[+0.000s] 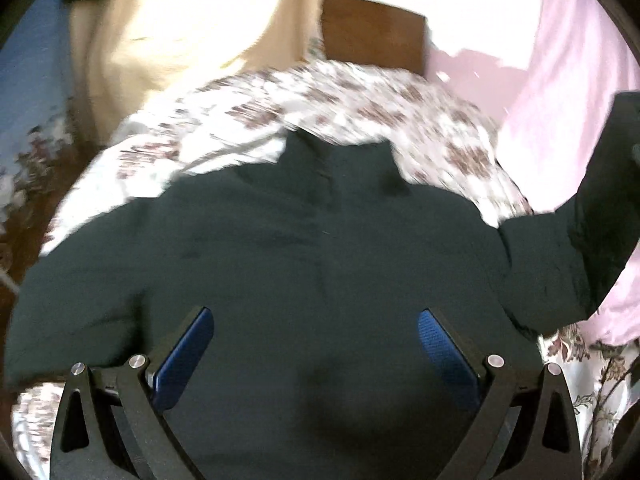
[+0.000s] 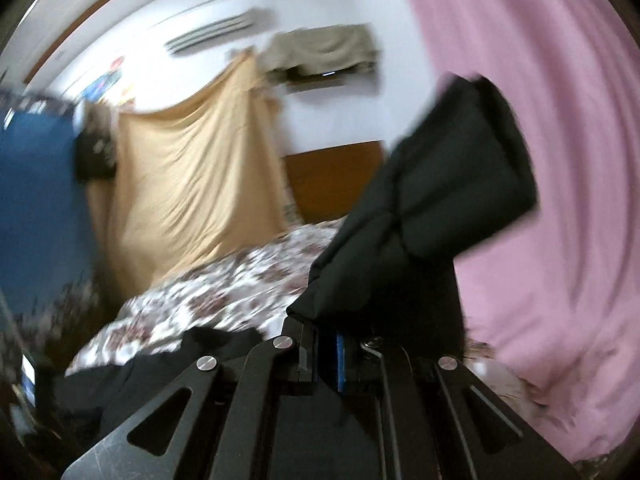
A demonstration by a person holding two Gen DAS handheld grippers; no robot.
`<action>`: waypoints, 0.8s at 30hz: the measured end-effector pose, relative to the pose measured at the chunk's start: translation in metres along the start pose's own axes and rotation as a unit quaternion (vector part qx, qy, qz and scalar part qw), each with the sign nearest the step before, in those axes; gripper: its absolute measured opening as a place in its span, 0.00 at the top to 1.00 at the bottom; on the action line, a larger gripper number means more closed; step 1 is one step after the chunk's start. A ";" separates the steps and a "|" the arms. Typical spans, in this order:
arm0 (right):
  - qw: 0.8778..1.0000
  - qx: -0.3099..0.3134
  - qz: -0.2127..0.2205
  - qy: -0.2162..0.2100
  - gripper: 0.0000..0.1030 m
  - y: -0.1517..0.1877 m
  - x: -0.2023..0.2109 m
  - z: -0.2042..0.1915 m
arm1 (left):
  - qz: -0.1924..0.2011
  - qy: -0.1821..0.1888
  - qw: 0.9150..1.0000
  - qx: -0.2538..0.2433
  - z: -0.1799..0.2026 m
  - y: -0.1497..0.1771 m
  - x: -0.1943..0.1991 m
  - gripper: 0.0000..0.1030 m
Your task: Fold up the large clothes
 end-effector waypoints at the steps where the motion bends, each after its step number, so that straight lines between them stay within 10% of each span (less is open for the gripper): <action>1: 1.000 0.010 -0.007 -0.011 0.94 0.001 -0.005 -0.018 | 0.006 -0.007 1.000 -0.002 -0.015 -0.003 0.008 0.00; 10: 0.980 0.140 -0.110 -0.093 0.94 0.090 -0.018 -0.169 | 0.027 -0.055 0.998 -0.004 -0.121 0.015 0.040 0.00; 17: 0.922 0.226 -0.253 -0.186 0.84 0.202 -0.009 -0.223 | 0.023 -0.071 0.996 0.044 -0.155 0.035 0.018 0.00; 18: 0.917 0.234 -0.261 -0.193 0.78 0.208 -0.008 -0.233 | 0.024 -0.070 0.996 0.052 -0.156 0.036 0.015 0.00; 21: 0.909 0.181 -0.288 -0.240 0.16 0.206 0.008 -0.223 | 0.034 -0.059 0.995 0.075 -0.153 0.038 0.010 0.00; 24: 0.902 0.093 -0.303 -0.292 0.12 0.185 0.034 -0.190 | 0.044 -0.045 0.994 0.088 -0.142 0.037 0.000 0.00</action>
Point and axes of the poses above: each gripper's, at about its wrist camera, not at the fingertips, and x roughly against the way its jaws point, z to its right, y to its underside, the point moved 2 cm from there along -x, roughly the way its jaws point, and after that the axes turned 13 degrees about z, right-handed, at the moved point
